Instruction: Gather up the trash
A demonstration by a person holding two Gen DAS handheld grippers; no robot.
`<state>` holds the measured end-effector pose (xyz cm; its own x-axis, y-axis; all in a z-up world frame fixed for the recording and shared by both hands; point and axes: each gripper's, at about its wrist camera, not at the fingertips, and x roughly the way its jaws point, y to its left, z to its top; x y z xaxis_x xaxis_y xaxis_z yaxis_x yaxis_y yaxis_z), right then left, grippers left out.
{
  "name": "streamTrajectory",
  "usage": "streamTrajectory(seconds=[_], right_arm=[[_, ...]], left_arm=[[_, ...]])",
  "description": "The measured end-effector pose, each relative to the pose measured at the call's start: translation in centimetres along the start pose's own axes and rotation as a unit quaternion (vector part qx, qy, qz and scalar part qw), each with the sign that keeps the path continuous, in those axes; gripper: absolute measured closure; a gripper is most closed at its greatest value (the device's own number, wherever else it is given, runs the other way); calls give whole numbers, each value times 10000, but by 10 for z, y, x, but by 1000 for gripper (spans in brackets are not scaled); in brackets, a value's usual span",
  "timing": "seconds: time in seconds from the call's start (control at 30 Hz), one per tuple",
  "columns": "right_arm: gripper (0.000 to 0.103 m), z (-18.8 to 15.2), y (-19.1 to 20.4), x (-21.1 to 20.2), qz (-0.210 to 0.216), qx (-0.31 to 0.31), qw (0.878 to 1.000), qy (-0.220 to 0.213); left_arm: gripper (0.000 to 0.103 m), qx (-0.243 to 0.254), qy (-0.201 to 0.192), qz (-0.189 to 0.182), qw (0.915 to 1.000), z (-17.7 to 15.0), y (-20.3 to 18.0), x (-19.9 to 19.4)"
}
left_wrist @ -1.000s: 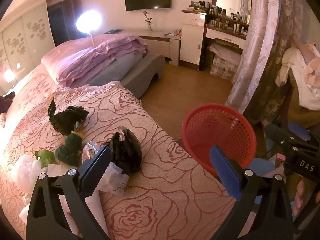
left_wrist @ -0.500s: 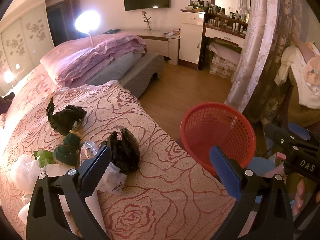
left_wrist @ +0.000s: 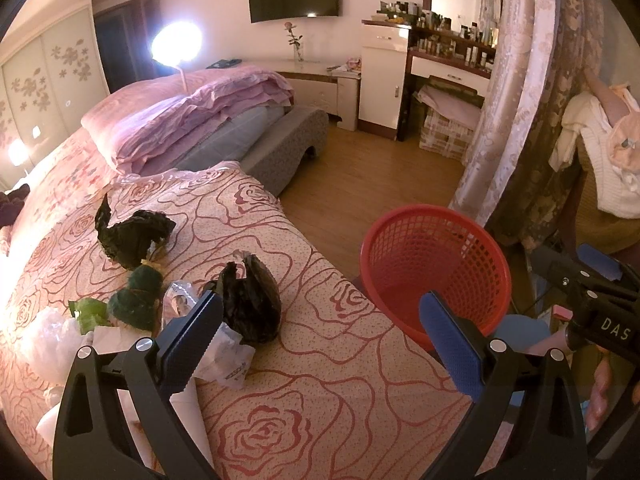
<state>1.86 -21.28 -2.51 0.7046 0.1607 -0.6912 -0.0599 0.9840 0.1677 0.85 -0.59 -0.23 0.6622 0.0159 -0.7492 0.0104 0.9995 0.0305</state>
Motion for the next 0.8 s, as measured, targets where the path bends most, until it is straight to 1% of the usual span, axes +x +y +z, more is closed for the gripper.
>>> streamTrajectory(seconds=[0.67,0.8], right_arm=[[6,-3,-1,0,-4,35,10000,23],[6,-7,-2,5,19,63,9999,142]], left_arm=[[8,-5,2,13,10000,-1,1,0],[8,-62,-30,111,9999,-2,7,-3]])
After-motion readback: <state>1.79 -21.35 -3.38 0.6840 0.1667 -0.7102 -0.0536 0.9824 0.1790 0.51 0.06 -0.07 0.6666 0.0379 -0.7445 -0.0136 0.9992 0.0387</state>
